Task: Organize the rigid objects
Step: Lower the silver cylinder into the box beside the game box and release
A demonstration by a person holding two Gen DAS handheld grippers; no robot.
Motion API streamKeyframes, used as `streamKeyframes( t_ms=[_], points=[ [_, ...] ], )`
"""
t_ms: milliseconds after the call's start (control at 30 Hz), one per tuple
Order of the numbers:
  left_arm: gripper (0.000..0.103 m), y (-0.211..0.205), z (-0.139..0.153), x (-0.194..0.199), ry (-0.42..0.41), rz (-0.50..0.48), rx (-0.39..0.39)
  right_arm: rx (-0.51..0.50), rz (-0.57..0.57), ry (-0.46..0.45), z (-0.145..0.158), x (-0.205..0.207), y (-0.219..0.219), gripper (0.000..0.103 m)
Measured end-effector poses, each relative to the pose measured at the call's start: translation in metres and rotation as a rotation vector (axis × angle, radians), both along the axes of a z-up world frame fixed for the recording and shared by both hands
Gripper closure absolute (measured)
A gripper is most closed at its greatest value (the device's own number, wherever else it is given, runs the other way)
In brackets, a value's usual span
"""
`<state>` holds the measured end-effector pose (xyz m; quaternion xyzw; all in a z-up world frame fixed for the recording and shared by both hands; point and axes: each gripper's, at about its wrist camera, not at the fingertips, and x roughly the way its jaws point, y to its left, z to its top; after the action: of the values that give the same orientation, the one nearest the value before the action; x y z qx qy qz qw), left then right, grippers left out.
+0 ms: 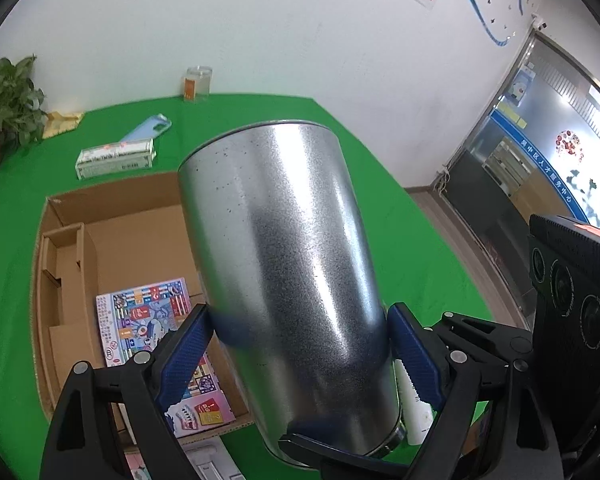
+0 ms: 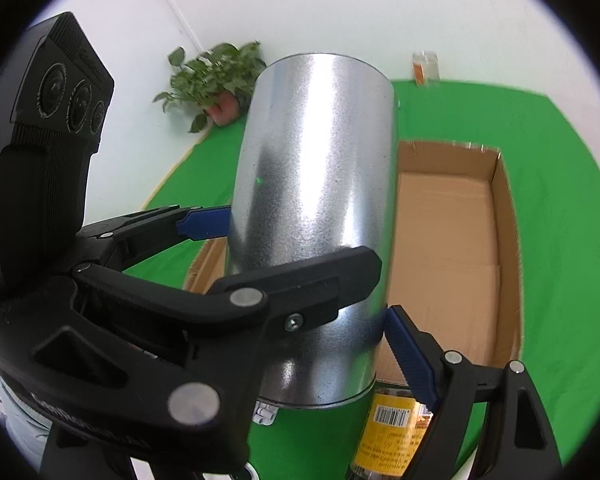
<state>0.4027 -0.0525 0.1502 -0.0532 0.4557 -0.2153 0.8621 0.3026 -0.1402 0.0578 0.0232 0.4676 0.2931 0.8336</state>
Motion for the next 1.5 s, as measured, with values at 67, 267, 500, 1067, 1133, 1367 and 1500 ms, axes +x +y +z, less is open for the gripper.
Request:
streamKeyframes(
  t_ms=[67,267,500,1067,1133,1367,1500],
  points=[
    [0.016,0.004,-0.019,0.011,0.039,0.006,-0.014,-0.007,0.000,0.034,-0.009,0.004,0.003,0.020],
    [0.016,0.012,-0.080,0.039,0.146,0.017,-0.044,-0.035,0.001,0.131,-0.052,0.020,0.009,0.020],
    [0.016,0.025,-0.153,0.061,0.309,0.030,-0.091,-0.057,-0.014,0.256,-0.097,0.034,0.010,0.020],
    [0.011,0.056,-0.138,0.017,0.157,0.094,-0.104,0.011,-0.029,0.312,-0.094,0.038,0.001,0.022],
    [0.013,0.063,-0.143,-0.001,0.153,0.106,-0.112,-0.037,0.000,0.280,-0.096,0.035,0.007,0.038],
    [0.020,0.090,-0.164,-0.049,0.183,0.138,-0.151,-0.077,0.029,0.187,-0.093,0.023,0.012,0.037],
    [0.025,0.088,-0.165,-0.063,0.155,0.144,-0.111,-0.023,-0.080,0.118,-0.076,0.012,-0.030,0.037]
  ],
)
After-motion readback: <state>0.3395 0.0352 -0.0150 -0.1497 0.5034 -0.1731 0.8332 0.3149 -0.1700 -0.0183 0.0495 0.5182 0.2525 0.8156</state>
